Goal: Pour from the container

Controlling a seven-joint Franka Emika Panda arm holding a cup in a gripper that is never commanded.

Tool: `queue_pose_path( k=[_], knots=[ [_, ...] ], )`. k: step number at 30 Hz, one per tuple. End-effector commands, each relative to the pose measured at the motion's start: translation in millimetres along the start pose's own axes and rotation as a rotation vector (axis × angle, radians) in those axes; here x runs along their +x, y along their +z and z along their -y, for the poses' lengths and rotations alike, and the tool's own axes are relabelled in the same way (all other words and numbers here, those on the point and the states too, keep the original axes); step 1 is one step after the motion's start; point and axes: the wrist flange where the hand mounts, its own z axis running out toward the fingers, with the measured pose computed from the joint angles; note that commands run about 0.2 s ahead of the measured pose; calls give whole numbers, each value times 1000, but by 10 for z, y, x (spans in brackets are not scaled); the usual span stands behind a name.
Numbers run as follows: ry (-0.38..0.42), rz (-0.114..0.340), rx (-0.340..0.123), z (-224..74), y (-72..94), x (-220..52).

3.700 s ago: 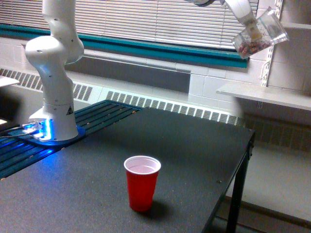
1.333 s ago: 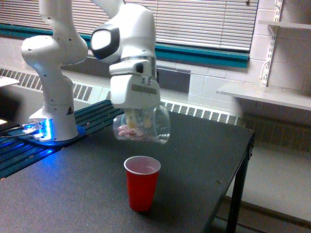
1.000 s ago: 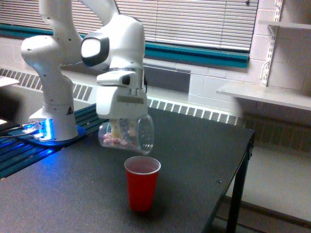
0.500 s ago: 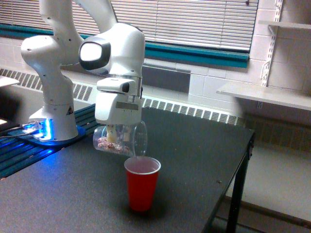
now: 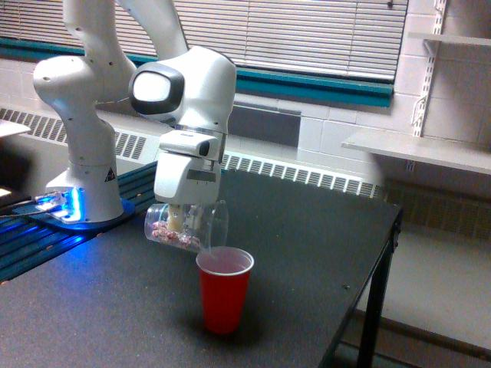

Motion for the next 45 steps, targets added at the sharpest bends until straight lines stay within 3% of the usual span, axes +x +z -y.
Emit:
queue_pose_path(
  k=[1,25,45],
  knots=[
    [-3,-15,-20,72,-56,81],
    [-142,-14,-138,222,-54,182],
    [-231,-34,-206,254,-134,286]
  ],
)
